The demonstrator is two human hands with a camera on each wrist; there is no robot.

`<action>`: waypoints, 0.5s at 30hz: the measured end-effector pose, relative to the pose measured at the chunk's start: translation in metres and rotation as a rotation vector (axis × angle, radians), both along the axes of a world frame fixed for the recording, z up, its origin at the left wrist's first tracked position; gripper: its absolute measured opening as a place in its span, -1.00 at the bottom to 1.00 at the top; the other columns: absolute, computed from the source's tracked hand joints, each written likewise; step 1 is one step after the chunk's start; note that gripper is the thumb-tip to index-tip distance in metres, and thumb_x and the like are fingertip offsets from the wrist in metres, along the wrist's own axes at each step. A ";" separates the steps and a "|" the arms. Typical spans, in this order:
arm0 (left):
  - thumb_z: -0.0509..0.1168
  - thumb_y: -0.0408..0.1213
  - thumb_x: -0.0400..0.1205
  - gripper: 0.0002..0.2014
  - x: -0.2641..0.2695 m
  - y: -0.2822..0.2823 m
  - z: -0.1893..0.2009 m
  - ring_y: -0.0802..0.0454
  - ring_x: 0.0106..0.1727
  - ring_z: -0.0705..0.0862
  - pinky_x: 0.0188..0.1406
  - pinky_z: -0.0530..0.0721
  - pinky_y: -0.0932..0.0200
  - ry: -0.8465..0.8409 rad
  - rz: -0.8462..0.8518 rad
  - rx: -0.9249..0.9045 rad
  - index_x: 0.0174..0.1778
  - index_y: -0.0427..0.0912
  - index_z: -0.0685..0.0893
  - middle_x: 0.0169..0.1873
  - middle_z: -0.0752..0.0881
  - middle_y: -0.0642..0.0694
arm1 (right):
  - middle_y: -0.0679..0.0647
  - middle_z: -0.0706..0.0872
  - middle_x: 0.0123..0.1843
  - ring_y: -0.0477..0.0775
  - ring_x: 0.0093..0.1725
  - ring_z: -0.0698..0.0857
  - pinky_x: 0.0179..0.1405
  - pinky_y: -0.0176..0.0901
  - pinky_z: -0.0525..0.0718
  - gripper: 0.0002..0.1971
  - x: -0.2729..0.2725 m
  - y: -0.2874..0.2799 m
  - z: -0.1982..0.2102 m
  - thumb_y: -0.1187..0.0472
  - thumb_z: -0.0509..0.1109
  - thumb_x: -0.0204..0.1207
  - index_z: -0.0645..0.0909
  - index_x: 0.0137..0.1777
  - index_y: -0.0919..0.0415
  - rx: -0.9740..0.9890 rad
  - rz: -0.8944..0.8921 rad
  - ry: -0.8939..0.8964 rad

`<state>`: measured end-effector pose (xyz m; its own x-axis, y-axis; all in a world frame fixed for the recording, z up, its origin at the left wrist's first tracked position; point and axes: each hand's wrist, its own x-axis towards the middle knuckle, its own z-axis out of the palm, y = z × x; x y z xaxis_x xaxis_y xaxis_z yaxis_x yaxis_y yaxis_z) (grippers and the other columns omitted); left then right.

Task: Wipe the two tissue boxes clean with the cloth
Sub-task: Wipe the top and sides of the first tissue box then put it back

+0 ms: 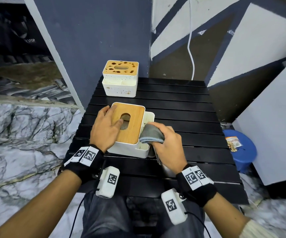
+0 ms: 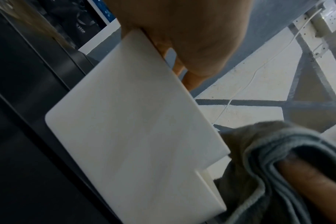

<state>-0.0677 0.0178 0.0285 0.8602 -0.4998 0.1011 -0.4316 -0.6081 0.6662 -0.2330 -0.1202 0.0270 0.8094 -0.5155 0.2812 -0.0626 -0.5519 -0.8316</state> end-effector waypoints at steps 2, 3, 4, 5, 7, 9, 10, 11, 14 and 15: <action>0.28 -0.12 0.75 -0.41 0.001 -0.001 -0.001 -0.19 0.60 0.43 0.54 0.36 -0.06 0.053 0.027 -0.008 0.72 -0.04 0.31 0.61 0.44 -0.20 | -0.25 0.66 0.10 -0.07 0.18 0.54 0.20 -0.50 0.44 -0.48 0.006 0.005 0.006 0.40 0.46 0.36 0.63 0.33 0.06 -0.130 0.066 -0.068; 0.29 -0.12 0.75 -0.41 0.002 -0.002 -0.001 -0.22 0.58 0.45 0.53 0.38 -0.06 0.070 0.033 -0.019 0.71 -0.07 0.32 0.58 0.49 -0.24 | -0.14 0.69 0.17 -0.05 0.20 0.51 0.26 -0.46 0.42 -0.45 0.011 0.010 0.006 0.40 0.49 0.33 0.61 0.35 0.11 -0.202 0.112 -0.088; 0.30 -0.12 0.74 -0.41 0.003 -0.002 -0.001 -0.24 0.56 0.48 0.52 0.41 -0.06 0.081 0.032 -0.032 0.70 -0.10 0.33 0.56 0.53 -0.27 | -0.04 0.69 0.24 -0.02 0.22 0.49 0.30 -0.37 0.43 -0.44 0.017 0.015 0.004 0.39 0.51 0.32 0.60 0.37 0.15 -0.281 0.158 -0.084; 0.32 -0.11 0.73 -0.40 0.003 -0.002 0.000 -0.25 0.55 0.50 0.52 0.43 -0.07 0.089 0.025 -0.041 0.69 -0.12 0.35 0.54 0.55 -0.28 | 0.01 0.68 0.29 0.01 0.24 0.48 0.32 -0.23 0.47 -0.43 0.023 0.020 -0.001 0.35 0.53 0.33 0.58 0.38 0.16 -0.362 0.190 -0.056; 0.35 -0.13 0.71 -0.37 0.001 -0.002 -0.001 -0.23 0.57 0.48 0.55 0.40 -0.07 0.080 0.002 -0.031 0.69 -0.17 0.34 0.55 0.53 -0.28 | 0.04 0.65 0.34 0.06 0.27 0.45 0.28 0.01 0.52 -0.43 0.031 0.029 -0.010 0.27 0.51 0.36 0.55 0.42 0.14 -0.476 0.200 0.013; 0.36 -0.16 0.71 -0.34 0.000 0.000 -0.002 -0.20 0.61 0.43 0.57 0.34 -0.02 0.045 -0.014 0.001 0.71 -0.22 0.31 0.60 0.48 -0.27 | 0.03 0.63 0.37 0.07 0.30 0.44 0.26 0.10 0.54 -0.42 0.033 0.029 -0.015 0.22 0.50 0.38 0.53 0.44 0.13 -0.506 0.192 0.046; 0.35 -0.17 0.71 -0.34 0.001 0.000 -0.002 -0.19 0.62 0.42 0.58 0.33 -0.01 0.030 -0.019 0.010 0.71 -0.23 0.30 0.61 0.47 -0.26 | 0.04 0.63 0.37 0.09 0.31 0.45 0.27 0.12 0.54 -0.42 0.033 0.028 -0.015 0.21 0.50 0.38 0.52 0.44 0.13 -0.502 0.197 0.053; 0.35 -0.18 0.71 -0.34 0.001 0.000 -0.002 -0.19 0.63 0.41 0.58 0.32 0.00 0.022 -0.024 0.018 0.72 -0.24 0.29 0.62 0.46 -0.25 | 0.04 0.64 0.36 0.10 0.31 0.47 0.27 0.13 0.55 -0.42 0.035 0.026 -0.013 0.21 0.50 0.39 0.52 0.44 0.14 -0.494 0.205 0.057; 0.34 -0.18 0.72 -0.34 0.003 -0.001 0.001 -0.18 0.63 0.41 0.56 0.32 0.01 0.011 -0.046 0.039 0.72 -0.23 0.28 0.63 0.45 -0.23 | 0.03 0.66 0.33 0.12 0.28 0.50 0.26 0.14 0.55 -0.44 0.041 0.022 -0.006 0.27 0.49 0.38 0.54 0.42 0.15 -0.465 0.205 0.086; 0.33 -0.18 0.72 -0.34 0.003 -0.002 0.003 -0.18 0.64 0.40 0.57 0.31 0.02 0.013 -0.053 0.042 0.72 -0.23 0.28 0.63 0.44 -0.22 | 0.03 0.67 0.32 0.13 0.28 0.49 0.28 0.14 0.53 -0.45 0.044 0.018 -0.003 0.29 0.47 0.38 0.55 0.41 0.15 -0.455 0.202 0.101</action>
